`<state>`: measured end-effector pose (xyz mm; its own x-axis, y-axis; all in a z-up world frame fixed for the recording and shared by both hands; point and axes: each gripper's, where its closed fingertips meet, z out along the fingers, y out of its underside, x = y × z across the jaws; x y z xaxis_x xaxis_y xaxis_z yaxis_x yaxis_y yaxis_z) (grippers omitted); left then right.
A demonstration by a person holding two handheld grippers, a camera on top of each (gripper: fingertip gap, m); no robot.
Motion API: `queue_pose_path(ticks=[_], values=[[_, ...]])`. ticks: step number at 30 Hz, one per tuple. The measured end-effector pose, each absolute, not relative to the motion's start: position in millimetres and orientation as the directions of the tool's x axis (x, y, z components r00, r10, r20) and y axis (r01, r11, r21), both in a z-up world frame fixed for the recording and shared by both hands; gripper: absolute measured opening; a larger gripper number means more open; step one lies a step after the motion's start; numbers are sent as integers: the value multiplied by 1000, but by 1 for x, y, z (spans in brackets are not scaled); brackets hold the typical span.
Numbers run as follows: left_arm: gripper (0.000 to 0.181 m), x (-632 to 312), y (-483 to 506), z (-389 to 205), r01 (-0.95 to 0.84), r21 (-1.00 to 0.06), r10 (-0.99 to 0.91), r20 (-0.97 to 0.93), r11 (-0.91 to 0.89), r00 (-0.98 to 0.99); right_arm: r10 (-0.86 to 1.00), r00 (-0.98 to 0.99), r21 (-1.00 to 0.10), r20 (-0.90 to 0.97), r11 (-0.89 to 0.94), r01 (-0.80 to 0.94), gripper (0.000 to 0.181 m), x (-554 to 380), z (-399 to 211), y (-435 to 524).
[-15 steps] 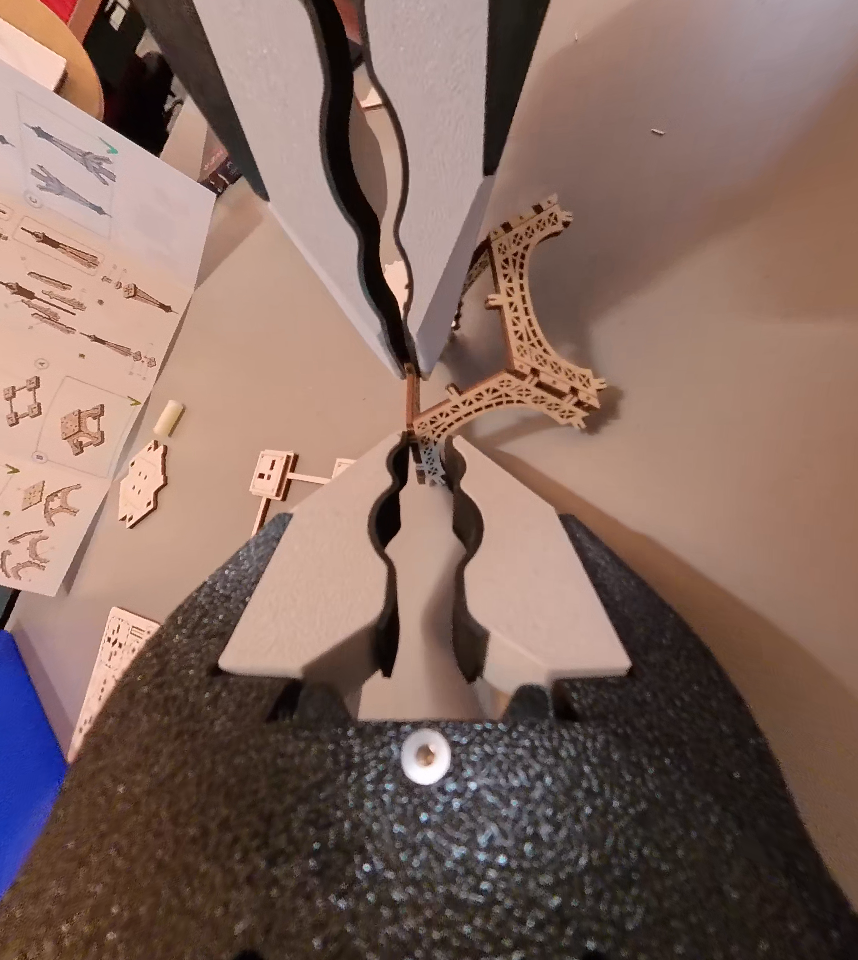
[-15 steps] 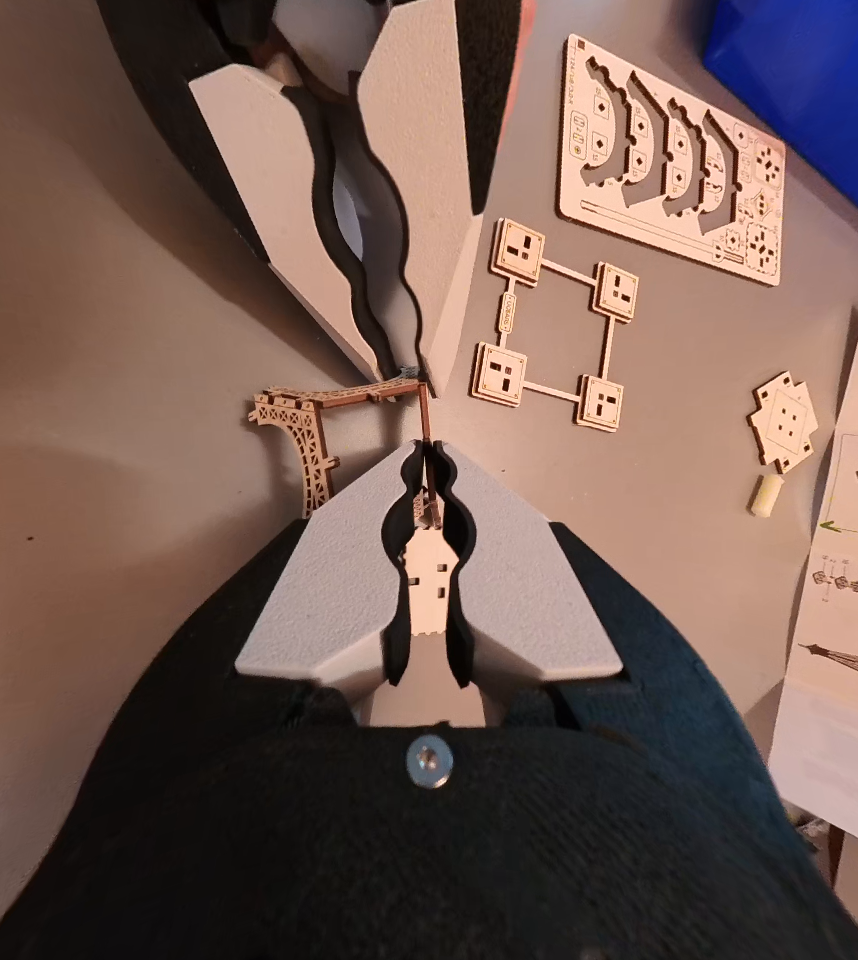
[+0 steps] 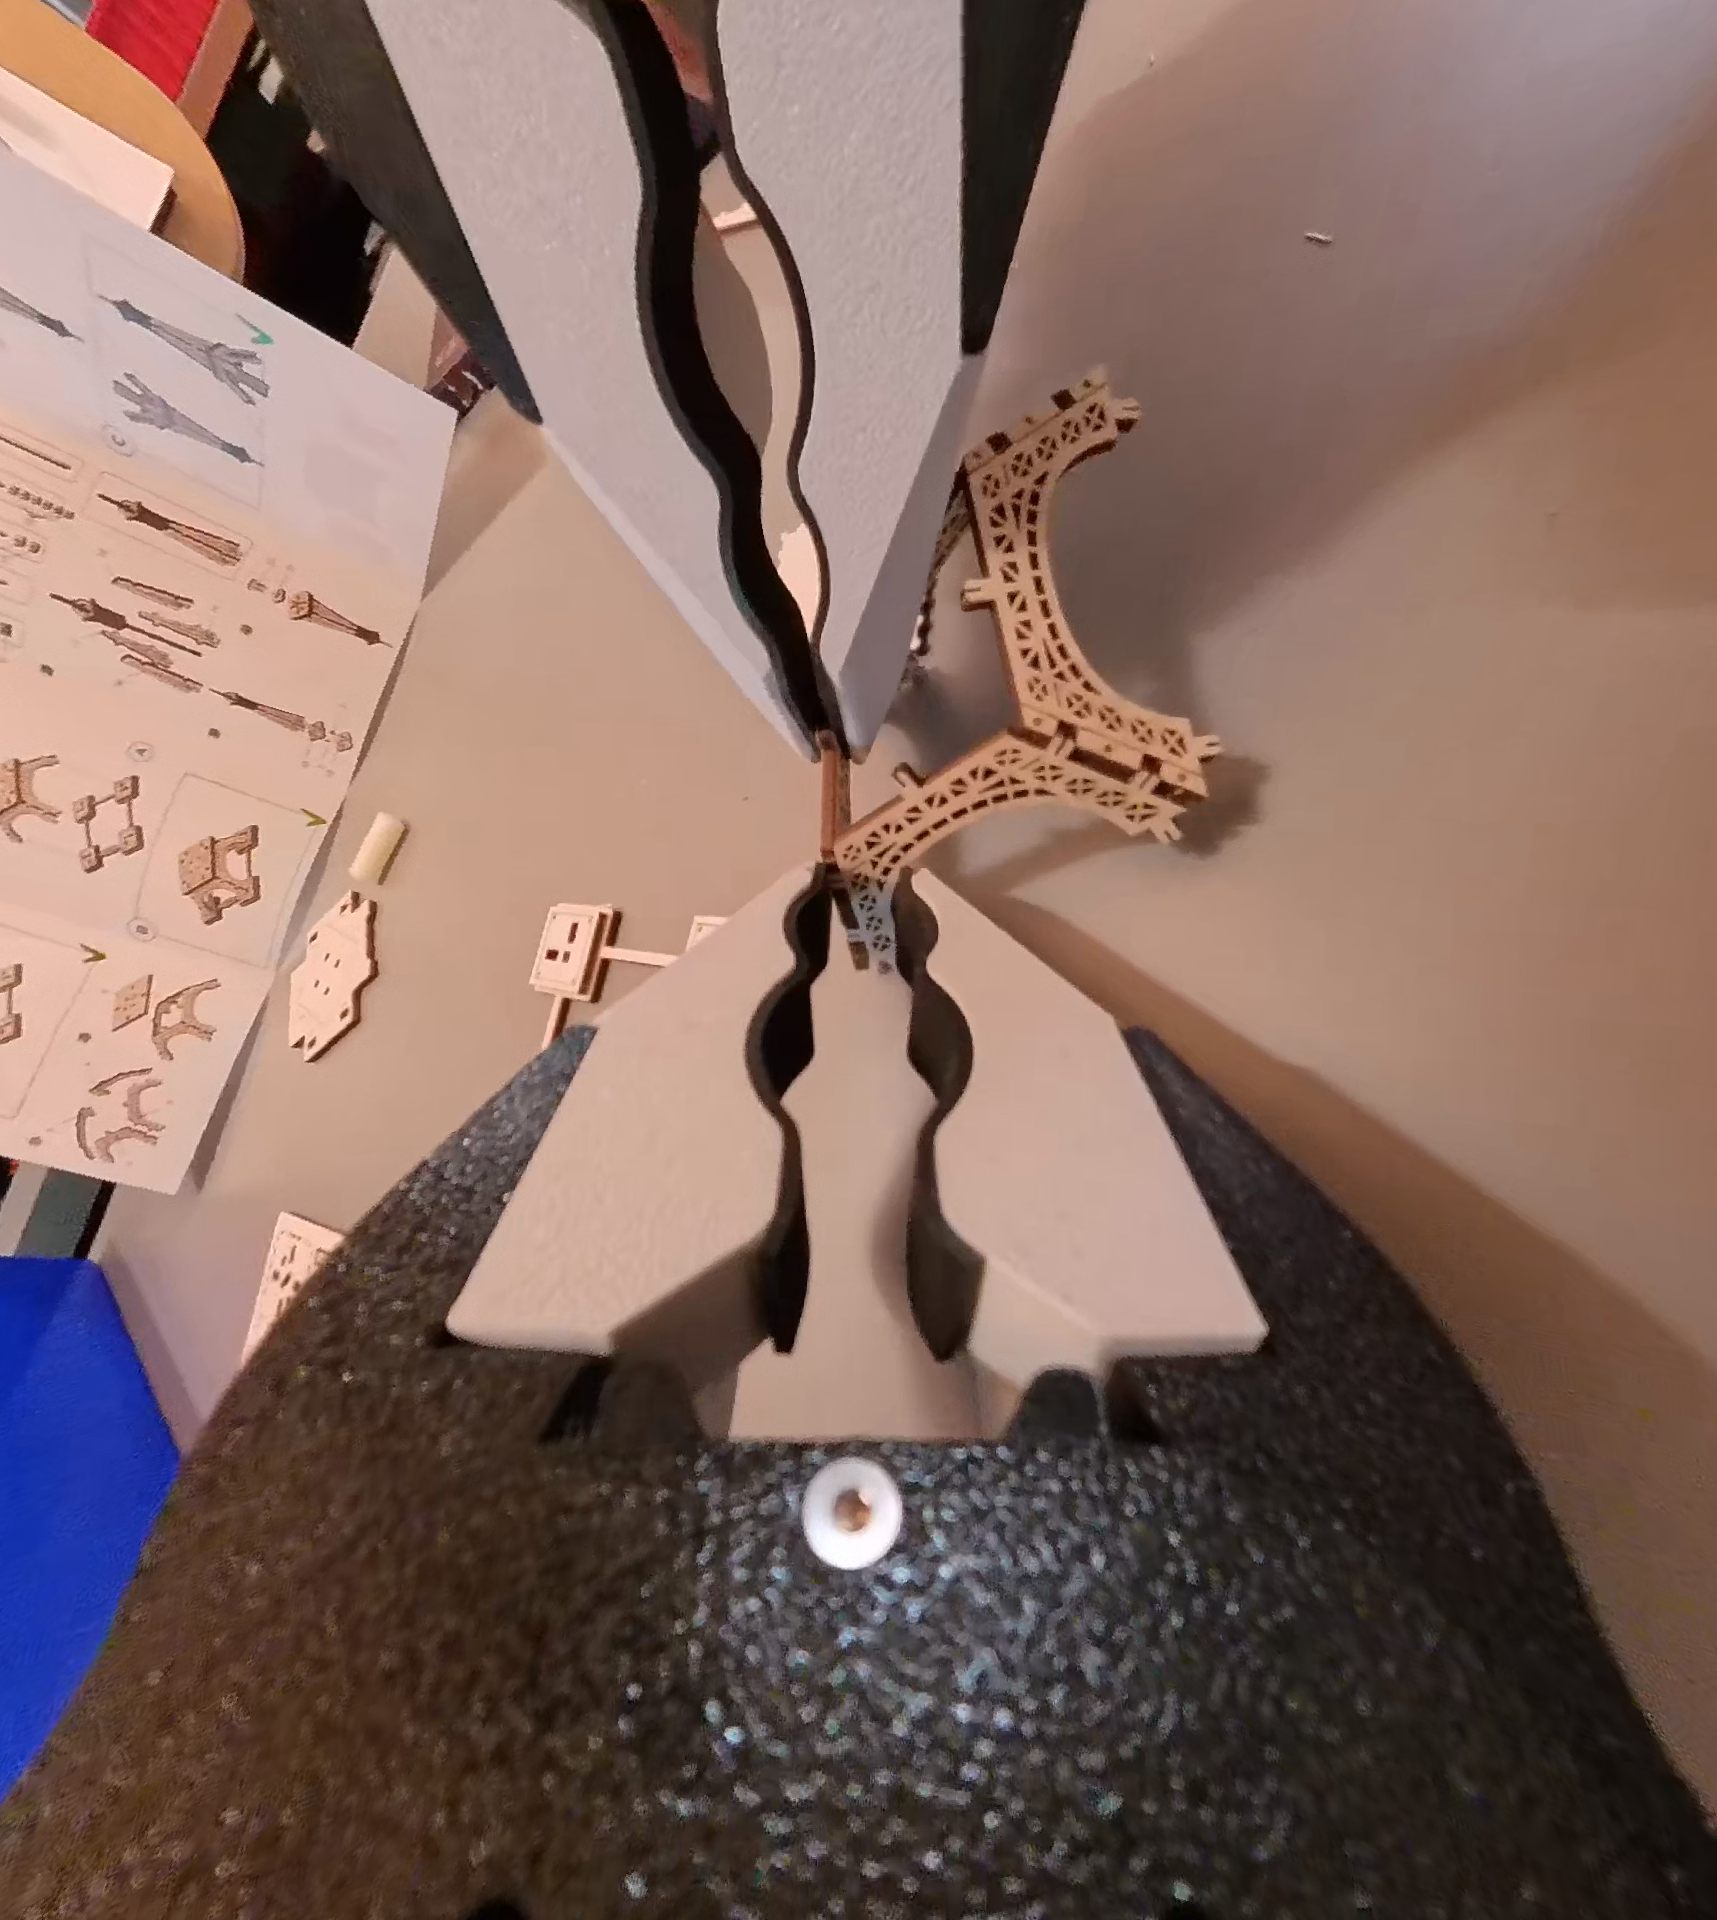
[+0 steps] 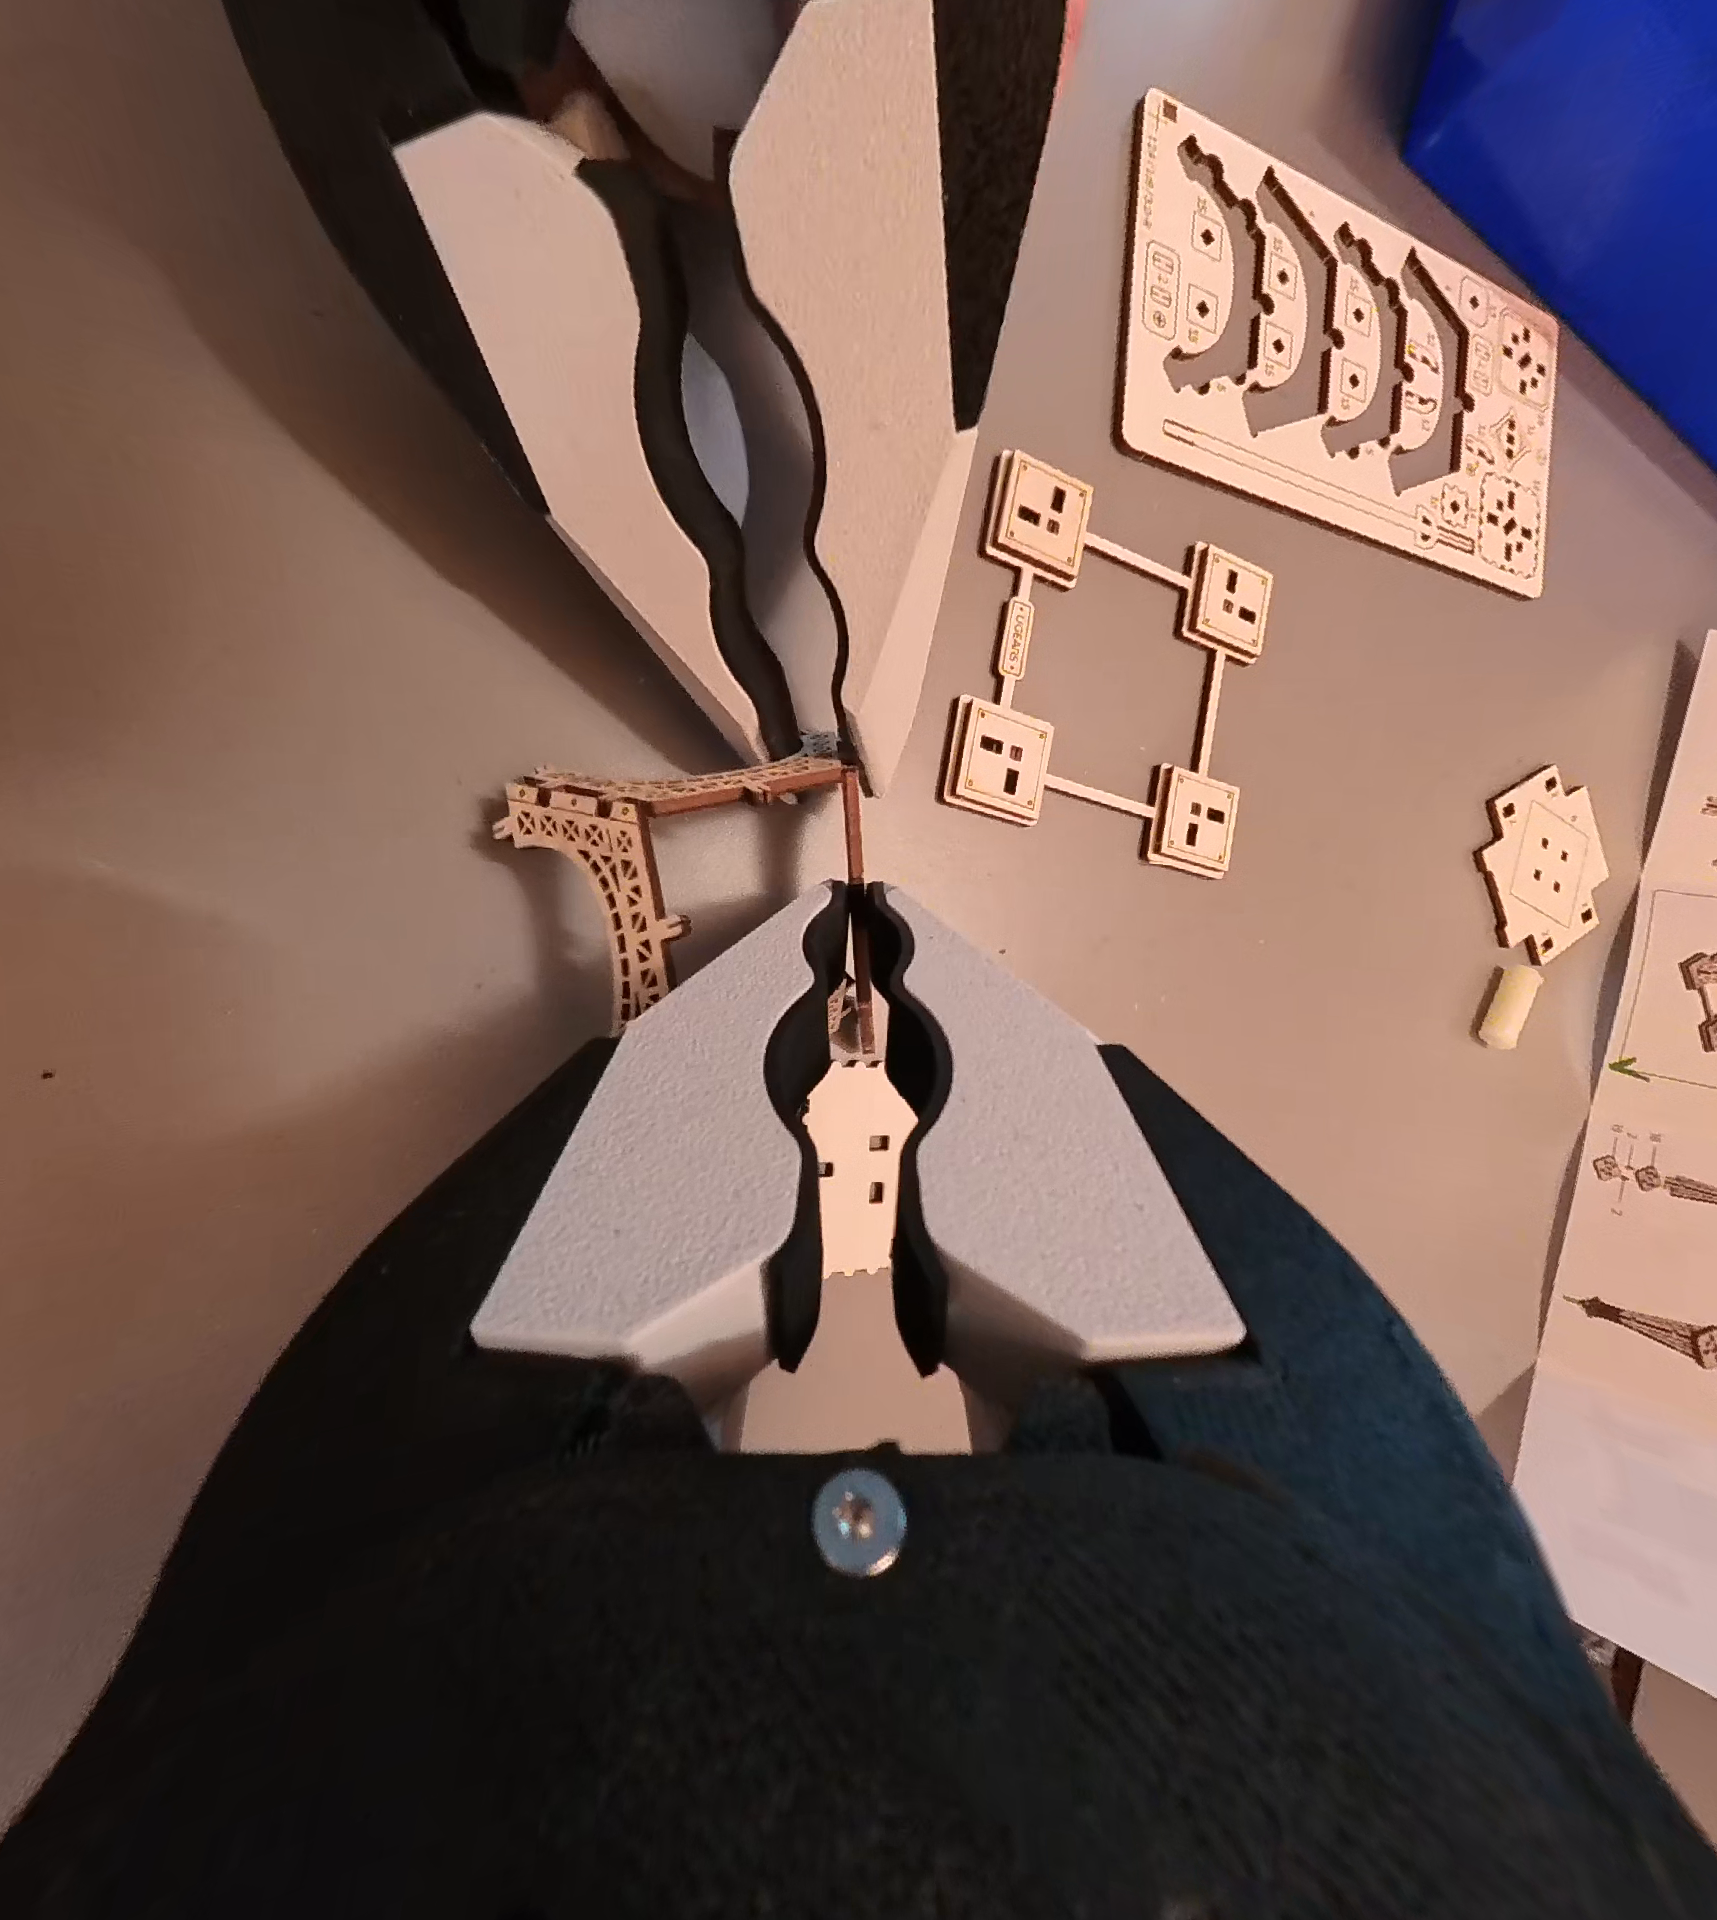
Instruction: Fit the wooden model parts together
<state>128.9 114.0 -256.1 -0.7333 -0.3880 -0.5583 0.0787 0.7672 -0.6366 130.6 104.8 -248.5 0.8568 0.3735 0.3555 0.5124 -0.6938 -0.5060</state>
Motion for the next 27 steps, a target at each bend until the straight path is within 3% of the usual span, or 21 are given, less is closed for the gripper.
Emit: queue_pose_path(ticks=[1,6,9,12,18,27], values=[[9,129,114,-256,81,-631,-382,-562,772,-733,376,855,-504,358,-693,515,0,131,-249,105],[9,129,113,-254,77,-660,-393,-533,747,-750,402,828,-486,390,-674,556,0,131,-248,104],[27,135,120,-250,39,-688,-449,-515,725,-730,442,746,-480,498,-577,661,0,134,-245,107],[26,138,126,-243,48,-707,-483,-529,706,-697,431,657,-454,619,-486,747,0,137,-239,111],[23,138,132,-228,107,-716,-507,-583,689,-635,404,405,-260,820,-367,893,0,139,-221,120],[25,128,136,-220,104,-764,-472,-493,637,-731,415,159,-28,896,-305,952,0,130,-206,128]])
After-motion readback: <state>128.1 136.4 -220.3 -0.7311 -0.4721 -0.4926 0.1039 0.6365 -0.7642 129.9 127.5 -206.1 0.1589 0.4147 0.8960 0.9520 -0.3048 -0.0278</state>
